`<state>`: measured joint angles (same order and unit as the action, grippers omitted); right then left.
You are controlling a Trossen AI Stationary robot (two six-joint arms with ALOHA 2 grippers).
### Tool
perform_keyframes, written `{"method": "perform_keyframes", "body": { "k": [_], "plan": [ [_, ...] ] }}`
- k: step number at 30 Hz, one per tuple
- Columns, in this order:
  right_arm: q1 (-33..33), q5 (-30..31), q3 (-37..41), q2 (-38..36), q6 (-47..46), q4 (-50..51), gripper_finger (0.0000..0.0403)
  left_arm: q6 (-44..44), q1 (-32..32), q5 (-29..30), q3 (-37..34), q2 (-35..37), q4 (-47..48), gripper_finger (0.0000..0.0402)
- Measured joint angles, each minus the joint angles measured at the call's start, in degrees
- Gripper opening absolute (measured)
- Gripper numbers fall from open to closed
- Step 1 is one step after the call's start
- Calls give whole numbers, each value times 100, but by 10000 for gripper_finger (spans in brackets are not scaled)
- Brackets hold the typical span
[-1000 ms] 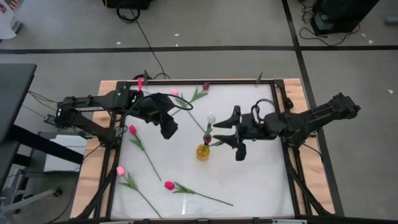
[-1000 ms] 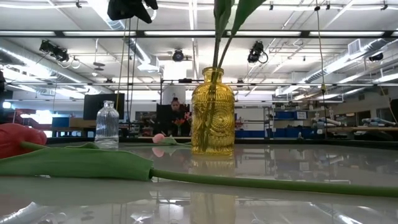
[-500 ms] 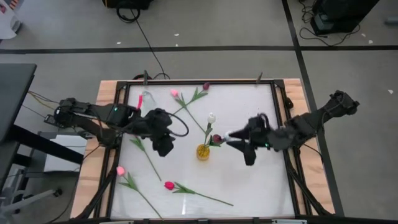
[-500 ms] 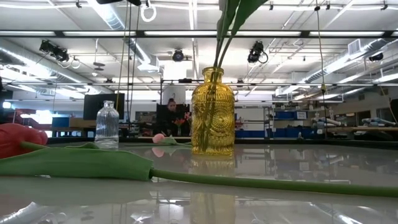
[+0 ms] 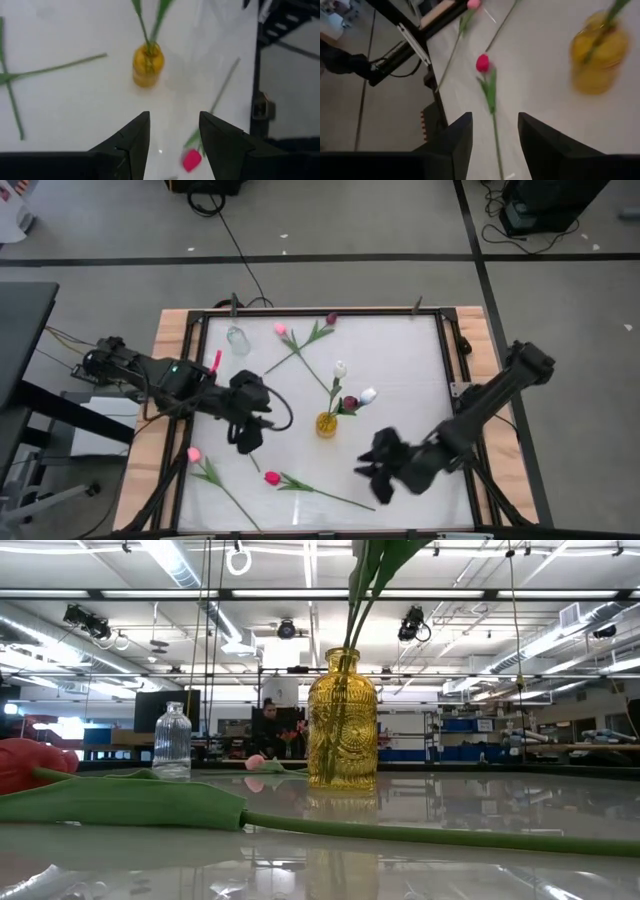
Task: Sort flowers into vase by color
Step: Put the dark red tulip into the yellow flower vase
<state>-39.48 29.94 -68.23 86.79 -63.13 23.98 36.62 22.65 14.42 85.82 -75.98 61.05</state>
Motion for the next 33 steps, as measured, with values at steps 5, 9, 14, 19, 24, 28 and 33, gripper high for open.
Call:
{"method": "perform_keyframes", "body": {
  "k": [5, 9, 14, 19, 24, 28, 33],
  "plan": [
    [89, -235, -86, 1055, -26, -906, 156, 0, 383, -65, 0, 2, 494, 175],
    [141, -256, -538, 1872, 317, -973, 152, -91, 523, -79, 0, 2, 735, 175],
    [221, -256, -1261, 2884, 1323, -989, 151, -216, 534, -79, 0, 2, 732, 175],
    [273, 53, -1880, 3594, 1486, -963, 151, -108, 537, -171, 0, 2, 786, 175],
    [281, 793, -2231, 3694, 697, -497, 151, 449, 586, -152, 0, 2, 984, 175],
    [277, 1254, -2252, 3327, 454, -322, 151, 265, 291, -18, 7, -41, 803, 175],
    [234, 1613, -2258, 2637, 760, -267, 151, -377, -497, -9, 4, -49, 769, 175]
  ]
}}
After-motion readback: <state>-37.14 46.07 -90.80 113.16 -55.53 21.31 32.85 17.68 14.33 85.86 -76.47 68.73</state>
